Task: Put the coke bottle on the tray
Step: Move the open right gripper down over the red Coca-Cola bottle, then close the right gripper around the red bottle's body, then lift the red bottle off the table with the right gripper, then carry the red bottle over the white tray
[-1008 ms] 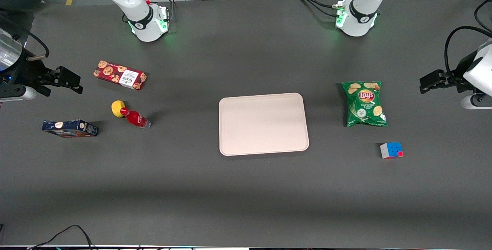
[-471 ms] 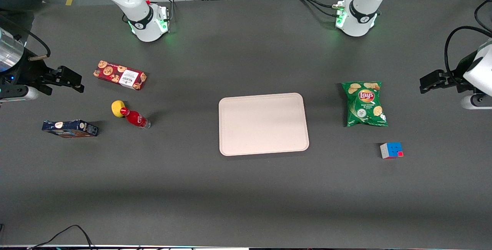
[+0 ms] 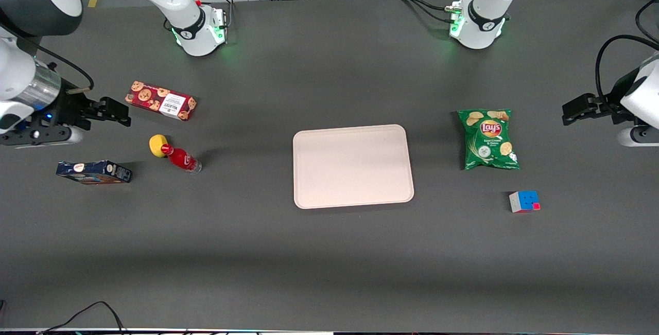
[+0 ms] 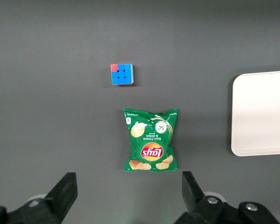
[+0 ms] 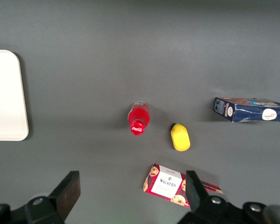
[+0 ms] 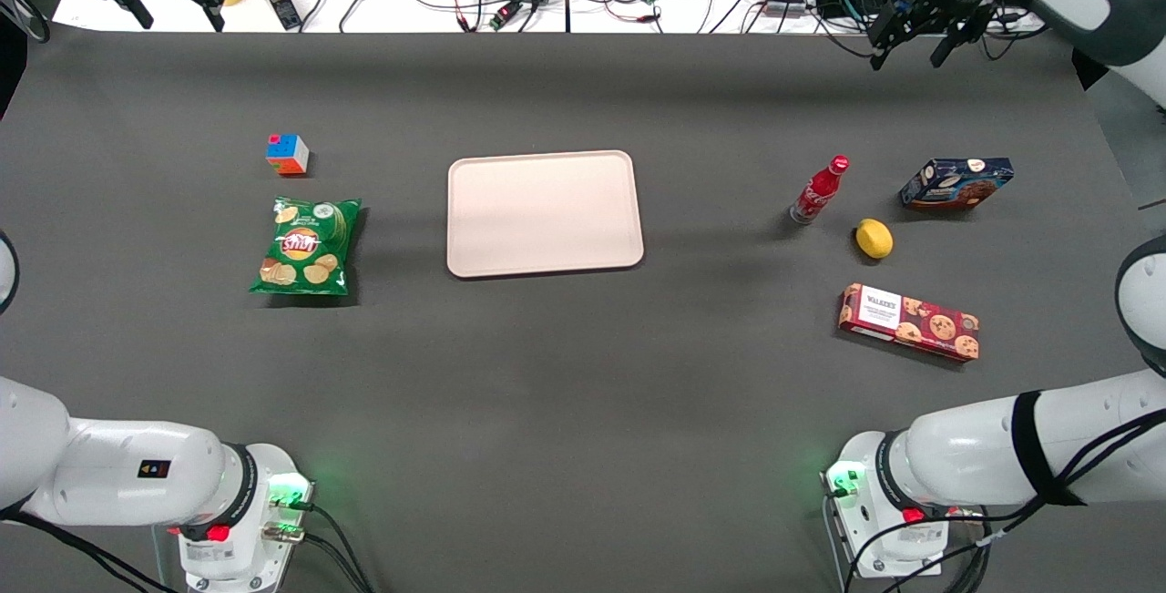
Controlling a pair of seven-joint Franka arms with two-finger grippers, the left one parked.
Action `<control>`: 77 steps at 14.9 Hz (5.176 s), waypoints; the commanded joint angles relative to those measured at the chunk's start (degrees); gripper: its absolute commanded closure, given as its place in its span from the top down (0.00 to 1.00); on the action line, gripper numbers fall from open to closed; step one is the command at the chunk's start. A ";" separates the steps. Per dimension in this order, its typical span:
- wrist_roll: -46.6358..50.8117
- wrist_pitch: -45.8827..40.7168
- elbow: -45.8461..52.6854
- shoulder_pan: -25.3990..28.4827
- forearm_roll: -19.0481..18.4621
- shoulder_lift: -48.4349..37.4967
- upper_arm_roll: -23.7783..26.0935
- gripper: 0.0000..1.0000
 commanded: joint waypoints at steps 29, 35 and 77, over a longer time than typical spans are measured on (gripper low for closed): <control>-2.14 41.87 -32.65 -0.30 -3.44 4.72 1.16 0.71; -4.07 41.34 -32.47 -1.00 -3.35 3.66 0.90 0.56; 51.12 14.70 27.21 17.28 -16.71 41.53 24.63 0.00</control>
